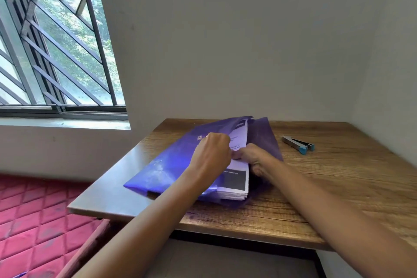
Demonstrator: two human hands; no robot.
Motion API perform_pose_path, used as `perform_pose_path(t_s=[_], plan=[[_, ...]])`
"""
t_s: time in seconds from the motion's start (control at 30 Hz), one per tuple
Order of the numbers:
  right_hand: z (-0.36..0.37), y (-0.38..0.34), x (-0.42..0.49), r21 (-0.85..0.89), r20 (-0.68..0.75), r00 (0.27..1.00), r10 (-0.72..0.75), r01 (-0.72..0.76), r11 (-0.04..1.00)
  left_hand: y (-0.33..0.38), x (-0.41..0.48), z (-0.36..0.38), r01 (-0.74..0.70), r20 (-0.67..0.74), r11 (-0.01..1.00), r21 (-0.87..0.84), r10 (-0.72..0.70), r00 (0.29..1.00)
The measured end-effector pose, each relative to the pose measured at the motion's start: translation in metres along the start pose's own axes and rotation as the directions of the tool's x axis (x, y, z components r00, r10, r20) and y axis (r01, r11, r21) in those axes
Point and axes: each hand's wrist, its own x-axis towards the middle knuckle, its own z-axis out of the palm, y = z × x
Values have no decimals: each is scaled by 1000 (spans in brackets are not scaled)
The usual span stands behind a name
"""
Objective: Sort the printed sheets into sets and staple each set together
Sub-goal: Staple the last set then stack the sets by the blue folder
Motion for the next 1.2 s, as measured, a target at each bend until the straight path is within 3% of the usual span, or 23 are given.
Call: perform_pose_path(t_s=[0.23, 0.37, 0.53, 0.6, 0.67, 0.73, 0.8, 0.87, 0.9, 0.93, 1.07, 1.2], plan=[[8, 2, -3, 24, -49, 996, -71, 72, 997, 13, -12, 5, -63, 13, 988, 138, 62, 998], [11, 3, -2, -66, -7, 994, -109, 109, 992, 16, -16, 9, -84, 54, 985, 148, 77, 996], [4, -4, 2, -357, 23, 996, -80, 83, 930, 14, -21, -6, -38, -44, 999, 28, 39, 998], [-1, -5, 3, -304, 37, 996, -86, 93, 948, 11, -20, -6, -43, -133, 999, 17, 44, 990], [-6, -5, -2, -215, 80, 992, -96, 111, 970, 12, -22, -4, -7, -91, 996, -93, -2, 996], [-14, -8, -10, -271, 74, 992, -103, 119, 955, 13, -25, 1, -3, -93, 989, -150, -11, 996], [-23, -8, -11, -539, 67, 988, -136, 151, 829, 12, -28, 6, 20, -112, 975, -219, -46, 993], [-31, -7, -13, -851, 108, 977, -184, 186, 491, 11, -29, 10, 54, -132, 959, -277, -94, 987], [-32, -6, -13, -894, 176, 958, -228, 252, 371, 11, -29, 11, 59, -149, 964, -259, -100, 984], [-32, -5, -13, -885, 271, 929, -252, 343, 314, 11, -29, 11, 57, -164, 968, -246, -100, 981], [-28, -5, -18, -783, 518, 843, -145, 535, 316, 11, -24, 8, 50, -232, 970, -240, -107, 967], [-42, -6, -31, -781, 490, 849, -200, 529, 331, 7, -25, 5, 38, -151, 938, -344, -95, 984]])
